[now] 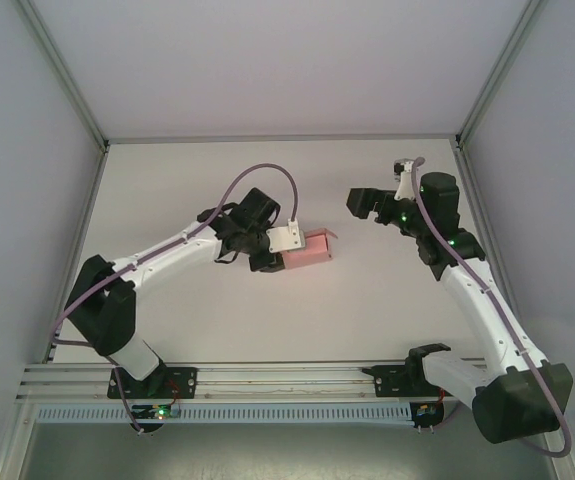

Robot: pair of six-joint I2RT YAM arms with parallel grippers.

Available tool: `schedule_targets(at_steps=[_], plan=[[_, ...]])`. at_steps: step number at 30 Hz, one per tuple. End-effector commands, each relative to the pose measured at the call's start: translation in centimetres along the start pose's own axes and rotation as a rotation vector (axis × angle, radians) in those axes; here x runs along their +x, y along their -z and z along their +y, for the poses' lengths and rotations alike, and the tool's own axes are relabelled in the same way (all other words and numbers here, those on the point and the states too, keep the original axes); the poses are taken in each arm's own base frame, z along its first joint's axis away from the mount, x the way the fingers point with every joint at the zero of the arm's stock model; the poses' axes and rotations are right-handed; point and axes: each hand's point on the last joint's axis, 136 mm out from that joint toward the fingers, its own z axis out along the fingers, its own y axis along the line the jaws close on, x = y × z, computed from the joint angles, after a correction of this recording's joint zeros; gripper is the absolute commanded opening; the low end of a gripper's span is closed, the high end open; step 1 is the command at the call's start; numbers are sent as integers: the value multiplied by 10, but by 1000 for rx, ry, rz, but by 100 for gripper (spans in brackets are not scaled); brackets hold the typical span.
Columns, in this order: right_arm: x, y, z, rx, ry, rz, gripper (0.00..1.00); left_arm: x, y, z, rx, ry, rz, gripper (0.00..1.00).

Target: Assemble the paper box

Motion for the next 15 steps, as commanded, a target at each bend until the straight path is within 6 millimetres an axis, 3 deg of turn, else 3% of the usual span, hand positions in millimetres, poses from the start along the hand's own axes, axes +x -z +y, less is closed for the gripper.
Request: schedule_targets(at_steps=[1,11,15], plan=[[3,1,11,-73,126,22,98,13,4,-27,150,-15,59,36],[58,-2,52,-267,373,270,98,24,3,-27,169,-66,115,38],[84,-4,56,-246,472,395,95,27,1,-26,181,-83,125,38]])
